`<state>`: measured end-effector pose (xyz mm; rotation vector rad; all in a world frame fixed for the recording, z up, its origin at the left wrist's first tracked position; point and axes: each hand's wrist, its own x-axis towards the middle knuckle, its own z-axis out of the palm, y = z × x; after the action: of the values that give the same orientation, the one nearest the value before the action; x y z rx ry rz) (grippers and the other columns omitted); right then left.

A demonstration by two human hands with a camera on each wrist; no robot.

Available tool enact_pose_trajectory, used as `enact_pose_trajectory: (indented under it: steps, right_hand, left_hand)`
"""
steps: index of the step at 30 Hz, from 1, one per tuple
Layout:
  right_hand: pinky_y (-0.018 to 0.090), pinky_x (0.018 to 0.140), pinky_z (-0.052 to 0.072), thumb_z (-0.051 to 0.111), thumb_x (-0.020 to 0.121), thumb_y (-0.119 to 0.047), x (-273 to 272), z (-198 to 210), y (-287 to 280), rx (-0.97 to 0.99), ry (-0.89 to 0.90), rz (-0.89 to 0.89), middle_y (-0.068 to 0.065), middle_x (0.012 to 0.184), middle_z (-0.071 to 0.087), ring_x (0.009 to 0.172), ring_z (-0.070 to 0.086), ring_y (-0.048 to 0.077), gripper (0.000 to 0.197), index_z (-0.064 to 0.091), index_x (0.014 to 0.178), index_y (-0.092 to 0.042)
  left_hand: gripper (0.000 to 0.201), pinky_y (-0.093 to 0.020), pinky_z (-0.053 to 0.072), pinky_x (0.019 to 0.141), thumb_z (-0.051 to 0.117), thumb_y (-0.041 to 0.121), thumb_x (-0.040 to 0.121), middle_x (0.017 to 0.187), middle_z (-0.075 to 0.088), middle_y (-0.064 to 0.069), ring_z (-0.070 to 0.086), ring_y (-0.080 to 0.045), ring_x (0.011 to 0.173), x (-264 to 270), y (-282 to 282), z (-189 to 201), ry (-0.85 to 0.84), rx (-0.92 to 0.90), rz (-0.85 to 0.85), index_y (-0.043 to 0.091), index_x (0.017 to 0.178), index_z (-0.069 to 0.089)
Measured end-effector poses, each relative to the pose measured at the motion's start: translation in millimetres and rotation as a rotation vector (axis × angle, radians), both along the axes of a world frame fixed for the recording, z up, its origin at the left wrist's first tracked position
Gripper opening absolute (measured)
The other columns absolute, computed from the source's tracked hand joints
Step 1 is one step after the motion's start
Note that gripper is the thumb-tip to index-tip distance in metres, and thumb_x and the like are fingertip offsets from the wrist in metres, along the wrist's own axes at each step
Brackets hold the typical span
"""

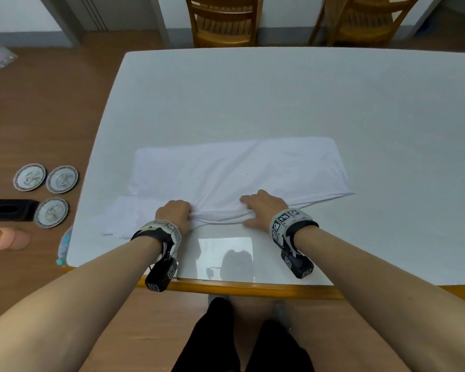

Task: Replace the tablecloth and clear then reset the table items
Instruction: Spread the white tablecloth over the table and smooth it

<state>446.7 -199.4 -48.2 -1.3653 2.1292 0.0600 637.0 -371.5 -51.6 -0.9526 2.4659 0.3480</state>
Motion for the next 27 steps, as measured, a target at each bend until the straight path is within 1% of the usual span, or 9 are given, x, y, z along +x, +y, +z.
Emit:
enact_pose_trajectory:
  steps: [3,7,10,13,15,17,20,24,27]
  right_hand:
    - [0.036,0.085,0.045,0.061,0.085,-0.046,23.6,-5.4,-48.2,-0.044,0.071,0.126,-0.001,0.12,0.049,0.119,0.04,0.02,0.049,0.049,0.129,-0.027]
    - [0.033,0.088,0.041,0.056,0.089,-0.046,54.1,-14.6,-95.9,-0.126,0.086,0.181,-0.002,0.124,0.048,0.118,0.039,0.021,0.044,0.053,0.129,-0.027]
    - [0.031,0.075,0.039,0.05,0.094,-0.029,73.2,-12.7,-125.2,-0.155,0.053,0.151,-0.002,0.117,0.051,0.112,0.046,0.019,0.027,0.058,0.119,-0.027]
    - [0.028,0.063,0.039,0.049,0.087,-0.012,76.4,-0.3,-148.3,-0.108,0.083,0.114,0.0,0.099,0.06,0.092,0.06,0.024,0.017,0.062,0.096,-0.019]
    - [0.027,0.061,0.039,0.05,0.084,-0.011,67.2,14.7,-155.8,-0.099,0.097,0.054,0.002,0.093,0.064,0.083,0.062,0.026,0.016,0.063,0.093,-0.018]
    - [0.028,0.063,0.041,0.051,0.084,-0.012,50.7,32.0,-157.7,-0.121,0.09,-0.029,0.003,0.097,0.066,0.084,0.062,0.028,0.021,0.064,0.098,-0.02]
    - [0.029,0.065,0.042,0.049,0.082,-0.009,16.9,63.5,-151.1,-0.154,0.089,-0.162,0.005,0.1,0.065,0.084,0.06,0.029,0.029,0.064,0.104,-0.021]
    - [0.03,0.07,0.042,0.048,0.083,-0.01,-38.7,101.8,-120.1,-0.15,0.184,-0.309,0.008,0.106,0.064,0.092,0.059,0.031,0.033,0.063,0.11,-0.022]
    - [0.031,0.073,0.042,0.047,0.084,-0.01,-81.4,125.5,-78.3,-0.146,0.241,-0.428,0.009,0.11,0.064,0.096,0.06,0.033,0.034,0.063,0.112,-0.022]
  left_hand:
    - [0.018,-0.034,0.046,0.078,0.052,0.029,0.085,0.105,0.062,-0.001,0.059,-0.026,0.103,18.6,-28.6,6.9,0.027,0.017,0.017,0.023,0.098,0.063]
    - [0.016,-0.033,0.042,0.074,0.054,0.02,0.084,0.101,0.059,0.002,0.058,-0.024,0.1,44.4,-62.5,16.6,0.109,-0.002,0.073,0.022,0.099,0.06]
    - [0.017,-0.032,0.039,0.072,0.05,0.013,0.087,0.102,0.059,0.001,0.055,-0.024,0.1,58.5,-78.6,26.7,0.237,-0.037,0.087,0.02,0.098,0.06]
    - [0.028,-0.035,0.041,0.074,0.05,0.005,0.085,0.108,0.059,-0.003,0.052,-0.026,0.102,68.0,-88.8,35.6,0.392,-0.055,0.065,0.017,0.107,0.062]
    - [0.037,-0.038,0.044,0.076,0.053,0.001,0.08,0.114,0.058,-0.008,0.053,-0.032,0.102,74.0,-93.6,39.9,0.449,-0.065,0.028,0.012,0.114,0.062]
    - [0.046,-0.042,0.047,0.08,0.054,0.002,0.076,0.123,0.056,-0.012,0.052,-0.036,0.108,77.4,-97.4,43.7,0.455,-0.07,0.022,0.009,0.122,0.059]
    - [0.06,-0.04,0.04,0.093,0.056,0.005,0.076,0.138,0.046,-0.011,0.044,-0.033,0.123,70.6,-99.3,53.6,0.364,-0.102,0.05,0.011,0.135,0.047]
    - [0.061,-0.039,0.04,0.092,0.053,0.008,0.083,0.14,0.042,-0.009,0.043,-0.031,0.123,37.1,-92.5,71.3,0.307,-0.016,0.135,0.017,0.142,0.037]
    - [0.06,-0.041,0.042,0.094,0.049,0.01,0.088,0.143,0.039,-0.007,0.042,-0.029,0.127,-7.1,-78.2,79.3,0.286,0.037,0.063,0.016,0.146,0.031]
